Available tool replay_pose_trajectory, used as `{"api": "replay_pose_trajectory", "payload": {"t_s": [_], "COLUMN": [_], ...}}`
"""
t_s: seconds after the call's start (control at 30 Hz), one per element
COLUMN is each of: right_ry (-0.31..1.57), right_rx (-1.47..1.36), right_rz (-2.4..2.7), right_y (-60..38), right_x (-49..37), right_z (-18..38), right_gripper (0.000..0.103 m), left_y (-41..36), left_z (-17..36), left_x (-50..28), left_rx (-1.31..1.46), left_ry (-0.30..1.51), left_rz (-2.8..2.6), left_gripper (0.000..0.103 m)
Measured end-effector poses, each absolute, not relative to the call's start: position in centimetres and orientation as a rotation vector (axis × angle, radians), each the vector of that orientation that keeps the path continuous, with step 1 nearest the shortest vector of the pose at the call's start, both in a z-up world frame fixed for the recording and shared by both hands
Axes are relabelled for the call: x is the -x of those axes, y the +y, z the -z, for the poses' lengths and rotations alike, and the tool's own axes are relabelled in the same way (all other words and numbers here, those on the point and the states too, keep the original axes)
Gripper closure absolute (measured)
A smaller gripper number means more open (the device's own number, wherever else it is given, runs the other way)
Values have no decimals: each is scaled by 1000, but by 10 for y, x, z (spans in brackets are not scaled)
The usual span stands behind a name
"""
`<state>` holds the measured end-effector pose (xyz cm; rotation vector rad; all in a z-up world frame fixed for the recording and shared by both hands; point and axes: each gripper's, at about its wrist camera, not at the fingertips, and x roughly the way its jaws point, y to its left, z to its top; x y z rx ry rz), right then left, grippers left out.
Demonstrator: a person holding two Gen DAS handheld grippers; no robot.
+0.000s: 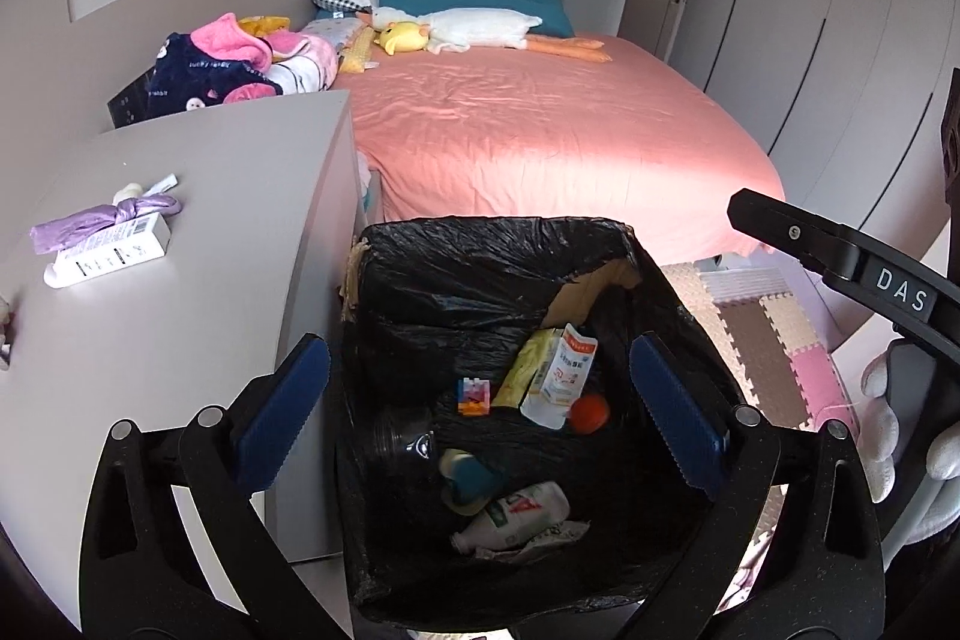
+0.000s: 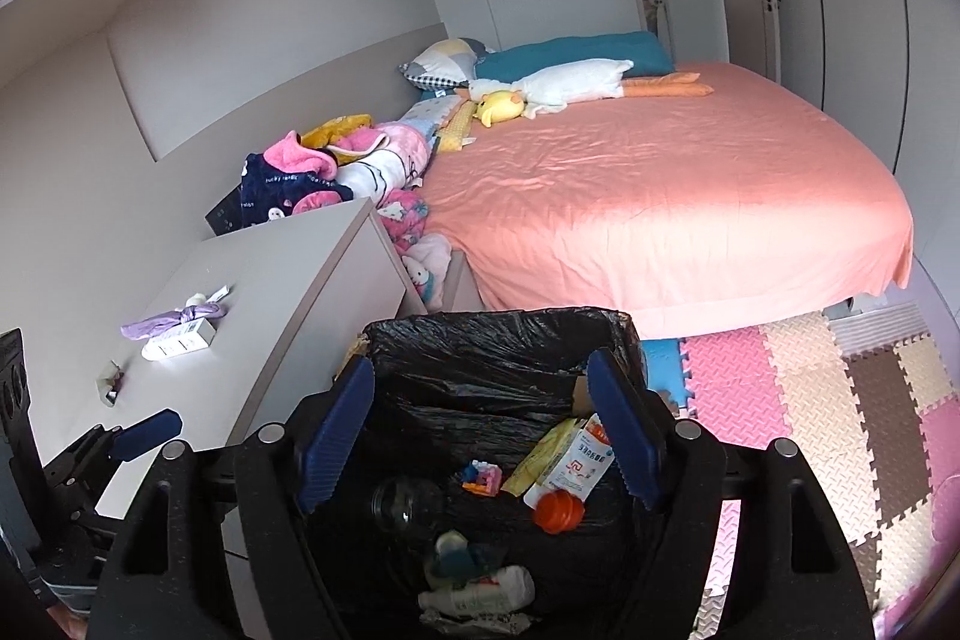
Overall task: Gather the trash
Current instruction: 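Open both grippers to drop lid and cap into the bag, then move both grippers back over the desk toward the foam piece and box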
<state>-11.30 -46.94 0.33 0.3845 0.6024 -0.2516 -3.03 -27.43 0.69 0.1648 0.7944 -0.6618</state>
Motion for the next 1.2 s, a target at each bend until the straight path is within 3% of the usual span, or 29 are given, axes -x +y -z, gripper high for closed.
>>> {"api": "replay_pose_trajectory", "payload": {"t_s": [1.2], "right_ry": [665], "right_rx": [-228], "right_rz": [8], "right_y": [-354], "right_x": [34], "right_z": [5], "right_gripper": [29], "left_y": [-152], "left_z": [8], "left_x": [-25], "left_rx": [-65], "left_ry": [824], "left_rz": [418], "left_gripper": [6]}}
